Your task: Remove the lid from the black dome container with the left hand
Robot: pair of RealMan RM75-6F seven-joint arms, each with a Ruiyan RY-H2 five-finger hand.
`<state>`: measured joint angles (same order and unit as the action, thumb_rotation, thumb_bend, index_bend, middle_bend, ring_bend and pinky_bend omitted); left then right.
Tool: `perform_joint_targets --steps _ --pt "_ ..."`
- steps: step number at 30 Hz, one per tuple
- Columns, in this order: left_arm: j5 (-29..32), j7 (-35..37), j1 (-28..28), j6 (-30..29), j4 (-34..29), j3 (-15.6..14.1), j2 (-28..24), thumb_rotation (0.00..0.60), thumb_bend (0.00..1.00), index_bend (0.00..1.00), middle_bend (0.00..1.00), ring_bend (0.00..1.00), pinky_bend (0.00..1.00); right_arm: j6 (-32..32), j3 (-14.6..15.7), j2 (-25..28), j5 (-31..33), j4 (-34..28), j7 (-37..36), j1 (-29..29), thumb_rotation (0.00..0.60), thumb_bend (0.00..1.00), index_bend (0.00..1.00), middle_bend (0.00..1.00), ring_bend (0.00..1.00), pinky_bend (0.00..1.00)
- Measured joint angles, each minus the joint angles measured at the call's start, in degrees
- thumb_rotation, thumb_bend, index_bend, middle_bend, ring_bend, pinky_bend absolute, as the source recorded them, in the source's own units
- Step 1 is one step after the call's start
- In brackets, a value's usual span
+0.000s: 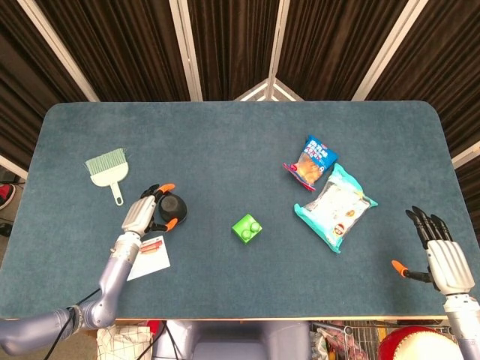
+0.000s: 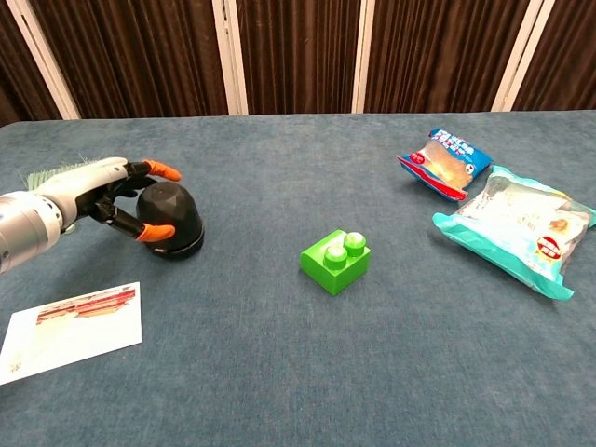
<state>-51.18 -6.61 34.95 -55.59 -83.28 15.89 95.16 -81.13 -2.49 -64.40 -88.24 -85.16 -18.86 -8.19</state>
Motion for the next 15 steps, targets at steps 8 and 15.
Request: perform_joint_targets --steps 8,15 --pt "8.0 -7.0 1.5 0.2 -5.4 -0.1 -3.3 0.6 0.52 0.15 0.23 0.0 0.0 0.4 0.0 0.6 -0.1 -1.2 0.8 -0.2 0.6 0.21 0.0 0.01 0.11 0.01" --pt "6.3 -4.4 1.3 0.2 -5.0 -0.2 -3.1 0.6 0.54 0.18 0.3 0.0 0.0 0.7 -0.1 0.7 0.3 -1.8 1.6 -0.4 0.6 0.21 0.0 0.01 0.11 0.01"
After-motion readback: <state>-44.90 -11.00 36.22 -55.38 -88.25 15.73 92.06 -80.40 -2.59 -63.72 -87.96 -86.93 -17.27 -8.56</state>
